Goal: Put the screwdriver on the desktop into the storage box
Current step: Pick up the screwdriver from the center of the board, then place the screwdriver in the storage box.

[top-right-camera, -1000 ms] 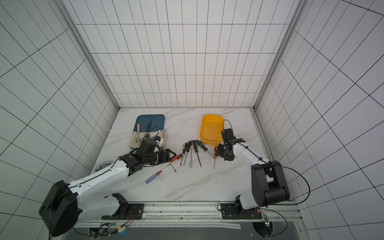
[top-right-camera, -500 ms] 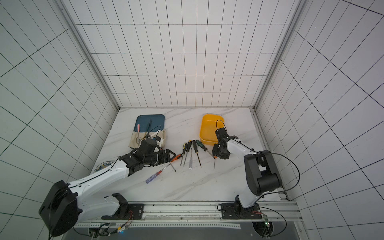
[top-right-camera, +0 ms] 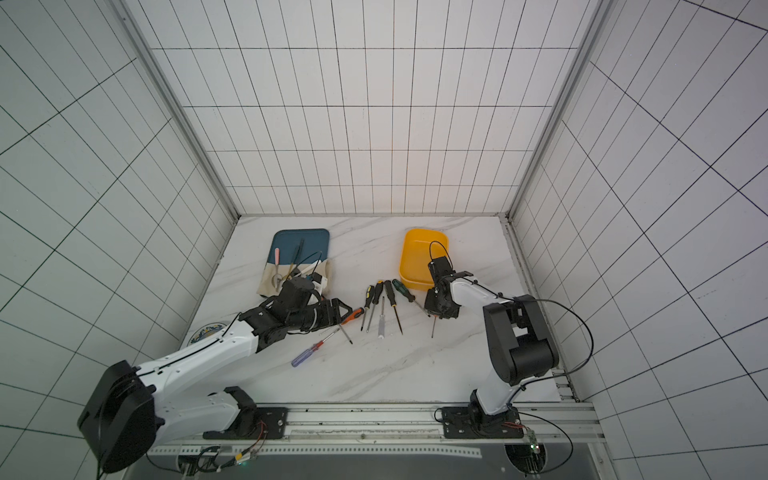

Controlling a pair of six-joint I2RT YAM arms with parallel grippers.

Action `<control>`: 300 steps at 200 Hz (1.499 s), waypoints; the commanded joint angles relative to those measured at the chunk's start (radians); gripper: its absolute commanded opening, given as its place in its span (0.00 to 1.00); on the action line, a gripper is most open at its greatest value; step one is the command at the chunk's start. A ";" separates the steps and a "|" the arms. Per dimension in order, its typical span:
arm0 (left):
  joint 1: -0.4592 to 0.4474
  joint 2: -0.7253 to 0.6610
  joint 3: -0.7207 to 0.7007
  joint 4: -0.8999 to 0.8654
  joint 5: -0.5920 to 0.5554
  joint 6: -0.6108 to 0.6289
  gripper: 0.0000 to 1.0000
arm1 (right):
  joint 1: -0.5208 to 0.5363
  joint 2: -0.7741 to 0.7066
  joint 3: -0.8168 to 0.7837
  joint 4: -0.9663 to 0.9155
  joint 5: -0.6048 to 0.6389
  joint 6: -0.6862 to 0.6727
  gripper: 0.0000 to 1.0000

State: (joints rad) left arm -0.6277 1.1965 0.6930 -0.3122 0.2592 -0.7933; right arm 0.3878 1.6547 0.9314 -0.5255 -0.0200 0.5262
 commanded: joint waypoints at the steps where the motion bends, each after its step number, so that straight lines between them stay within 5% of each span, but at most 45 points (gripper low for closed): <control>1: -0.004 0.011 0.006 -0.001 0.006 0.002 0.77 | 0.005 0.010 -0.002 -0.040 0.035 -0.015 0.20; 112: -0.004 0.000 0.018 -0.013 0.013 0.002 0.76 | -0.042 -0.269 -0.092 -0.136 0.027 -0.018 0.15; 170: -0.004 -0.023 0.024 -0.042 -0.030 -0.029 0.76 | -0.049 -0.374 0.019 -0.260 0.017 -0.041 0.15; 223: -0.004 -0.089 0.019 -0.066 -0.059 -0.043 0.77 | -0.047 -0.251 0.215 -0.274 -0.018 -0.058 0.15; 300: -0.004 -0.160 -0.022 -0.097 -0.063 -0.067 0.77 | -0.047 0.115 0.595 -0.267 -0.057 -0.068 0.15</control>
State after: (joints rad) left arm -0.6277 1.0733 0.6891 -0.3874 0.2131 -0.8490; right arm 0.3462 1.6691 1.3918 -0.7815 -0.0540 0.4713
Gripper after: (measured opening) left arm 0.767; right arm 0.207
